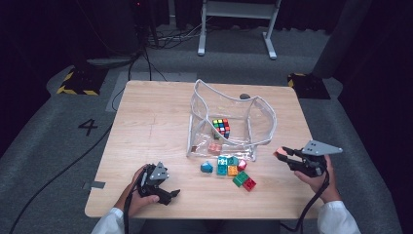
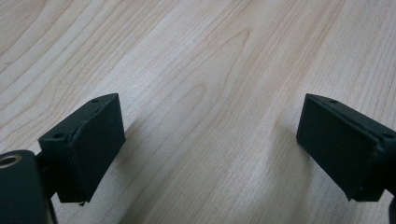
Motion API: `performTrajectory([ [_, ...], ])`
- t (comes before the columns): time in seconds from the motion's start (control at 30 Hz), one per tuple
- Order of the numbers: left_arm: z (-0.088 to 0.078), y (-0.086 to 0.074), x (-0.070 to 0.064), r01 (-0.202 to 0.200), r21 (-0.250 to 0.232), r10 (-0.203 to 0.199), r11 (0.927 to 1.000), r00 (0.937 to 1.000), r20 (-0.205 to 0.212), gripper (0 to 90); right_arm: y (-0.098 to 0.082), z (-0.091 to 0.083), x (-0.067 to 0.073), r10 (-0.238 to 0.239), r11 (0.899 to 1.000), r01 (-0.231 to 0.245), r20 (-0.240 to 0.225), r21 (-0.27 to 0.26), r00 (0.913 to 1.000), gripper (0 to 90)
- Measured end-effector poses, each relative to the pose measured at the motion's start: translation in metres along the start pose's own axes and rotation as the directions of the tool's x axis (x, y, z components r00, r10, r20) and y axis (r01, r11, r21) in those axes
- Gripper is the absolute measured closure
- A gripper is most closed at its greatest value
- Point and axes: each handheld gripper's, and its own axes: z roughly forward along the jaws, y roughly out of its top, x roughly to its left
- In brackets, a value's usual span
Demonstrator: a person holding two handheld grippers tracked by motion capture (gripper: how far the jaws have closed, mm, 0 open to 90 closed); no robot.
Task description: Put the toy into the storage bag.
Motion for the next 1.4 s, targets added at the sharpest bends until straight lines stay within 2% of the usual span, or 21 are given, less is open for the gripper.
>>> performTrajectory([
  [0.17, 0.0, 0.0, 0.0, -0.001, -0.001, 0.001, 1.0, 1.0, 0.0, 7.9, 0.022, -0.012, -0.013, -0.011, 1.0, 0.011, 0.029, -0.026, 0.9995, 66.6],
  [0.37, 0.0, 0.0, 0.0, 0.0, 0.0, 0.0, 1.0, 1.0, 0.0, 7.9, 0.048, -0.017, -0.022, -0.03, 0.999, 0.032, 0.05, -0.038, 0.9983, 66.6],
  [0.57, 0.0, 0.0, 0.0, 0.0, 0.0, 0.0, 1.0, 1.0, 0.0, 7.9, 0.074, -0.022, -0.032, -0.043, 0.997, 0.045, 0.032, -0.063, 0.9985, 66.6],
  [0.6, 0.0, 0.0, 0.0, 0.0, 0.0, 0.0, 1.0, 1.0, 0.0, 7.9, 0.082, -0.022, -0.033, -0.051, 0.997, 0.053, 0.036, -0.06, 0.998, 66.6],
  [0.67, 0.0, 0.0, 0.0, 0.0, 0.0, 0.0, 1.0, 1.0, 0.0, 7.9, 0.085, -0.022, -0.033, -0.054, 0.997, 0.056, 0.04, -0.055, 0.9977, 66.6],
  [0.7, 0.0, 0.0, 0.0, 0.0, 0.0, 0.0, 1.0, 1.0, 0.0, 7.9, 0.096, -0.021, -0.033, -0.065, 0.996, 0.066, 0.031, -0.062, 0.9974, 66.6],
  [0.77, 0.0, 0.0, 0.0, 0.0, 0.0, 0.0, 1.0, 1.0, 0.0, 7.9, 0.103, -0.019, -0.033, -0.069, 0.996, 0.071, 0.024, -0.063, 0.9973, 66.6],
  [1.03, 0.0, 0.0, 0.0, 0.0, 0.0, 0.0, 1.0, 1.0, 0.0, 7.9, 0.128, 0.003, -0.03, -0.111, 0.993, 0.111, -0.008, -0.04, 0.9938, 66.7],
  [1.13, 0.0, 0.0, 0.0, 0.0, 0.0, 0.0, 1.0, 1.0, 0.0, 8.0, 0.137, 0.013, -0.026, -0.11, 0.993, 0.109, -0.032, -0.034, 0.9934, 66.6],
  [1.37, 0.0, 0.0, 0.0, 0.0, 0.0, 0.0, 1.0, 1.0, 0.0, 7.9, 0.149, 0.043, -0.016, -0.148, 0.989, 0.149, -0.078, 0.001, 0.9859, 66.7],
  [1.4, 0.0, 0.0, 0.0, 0.0, 0.0, 0.0, 1.0, 1.0, 0.0, 7.9, 0.15, 0.048, -0.014, -0.139, 0.99, 0.14, -0.086, 0.014, 0.9866, 66.7],
])
